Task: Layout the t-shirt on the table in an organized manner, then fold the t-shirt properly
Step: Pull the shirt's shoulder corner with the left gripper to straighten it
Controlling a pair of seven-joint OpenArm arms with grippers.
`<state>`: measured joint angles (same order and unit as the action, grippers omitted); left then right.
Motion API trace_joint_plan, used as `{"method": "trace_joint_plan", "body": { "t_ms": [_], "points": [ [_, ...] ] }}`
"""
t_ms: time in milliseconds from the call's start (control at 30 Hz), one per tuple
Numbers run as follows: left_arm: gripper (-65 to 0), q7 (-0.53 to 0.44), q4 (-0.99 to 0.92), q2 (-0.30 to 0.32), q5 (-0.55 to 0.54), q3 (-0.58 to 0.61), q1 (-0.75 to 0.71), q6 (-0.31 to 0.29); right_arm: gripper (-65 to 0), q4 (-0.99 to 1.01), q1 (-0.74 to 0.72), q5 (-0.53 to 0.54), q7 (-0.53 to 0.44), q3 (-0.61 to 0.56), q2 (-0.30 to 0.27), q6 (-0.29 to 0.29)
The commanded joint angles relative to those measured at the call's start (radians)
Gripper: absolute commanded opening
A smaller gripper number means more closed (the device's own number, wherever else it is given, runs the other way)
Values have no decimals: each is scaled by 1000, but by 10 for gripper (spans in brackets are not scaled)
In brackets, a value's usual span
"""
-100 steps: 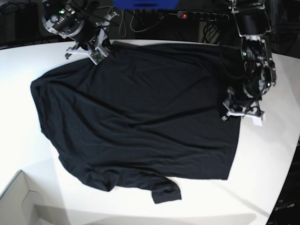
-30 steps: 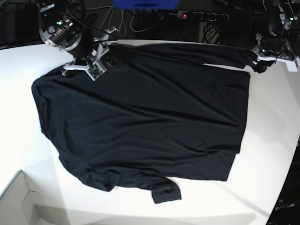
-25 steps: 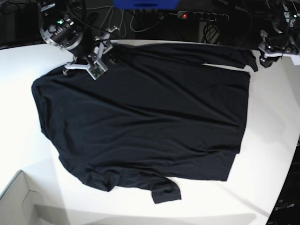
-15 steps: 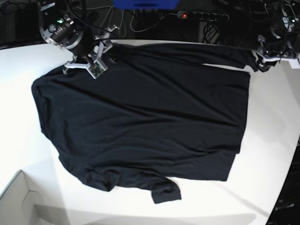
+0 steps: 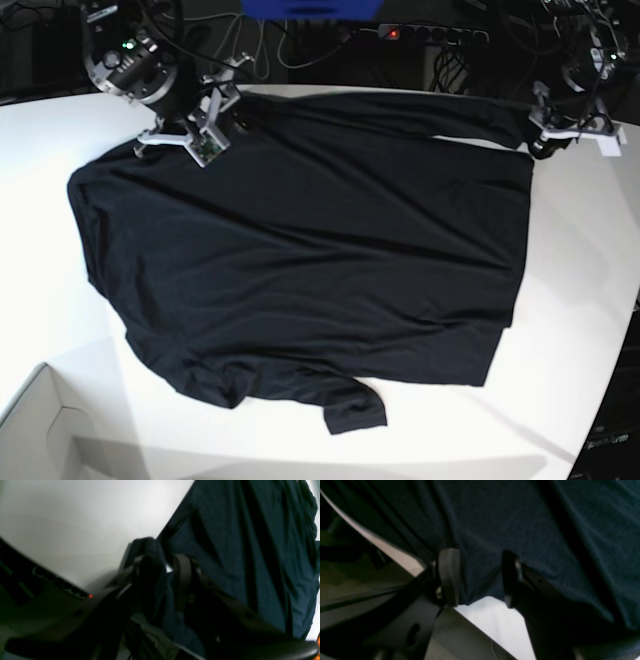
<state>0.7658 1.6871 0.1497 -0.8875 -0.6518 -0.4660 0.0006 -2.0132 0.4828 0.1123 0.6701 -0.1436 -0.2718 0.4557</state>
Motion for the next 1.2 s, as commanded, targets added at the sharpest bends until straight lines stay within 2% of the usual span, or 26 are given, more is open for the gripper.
{"method": "trace_joint_plan", "body": {
  "t_ms": [0, 200, 500, 600, 667, 733, 900, 1167],
  "points": [
    [-473, 17, 15, 14, -12, -7, -3, 3, -373, -14, 0, 13, -17, 2, -7, 4],
    [-389, 102, 17, 6, -12, -59, 8, 3, -373, -13, 0, 13, -17, 2, -7, 4],
    [-390, 97, -3, 12, -12, -72, 8, -1, -373, -13, -2, 13, -17, 2, -7, 4],
    [-452, 96, -26, 12, -12, -72, 8, -3, -373, -11, -2, 13, -17, 2, -7, 4],
    [-535, 96, -28, 12, -12, -72, 8, -4, -373, -11, -2, 13, -17, 3, -7, 4],
    [-649, 96, -26, 12, -12, -73, 8, -4, -373, -11, -2, 13, -17, 8, -7, 4],
    [-650, 96, 32, 4, -19, -118, 6, -4, -373, -11, -2, 11, -17, 9, -7, 4],
    [-650, 103, 313, -40, -23, -247, 5, -7, -373, -11, -2, 11, -22, 11, -4, 4]
  ]
}}
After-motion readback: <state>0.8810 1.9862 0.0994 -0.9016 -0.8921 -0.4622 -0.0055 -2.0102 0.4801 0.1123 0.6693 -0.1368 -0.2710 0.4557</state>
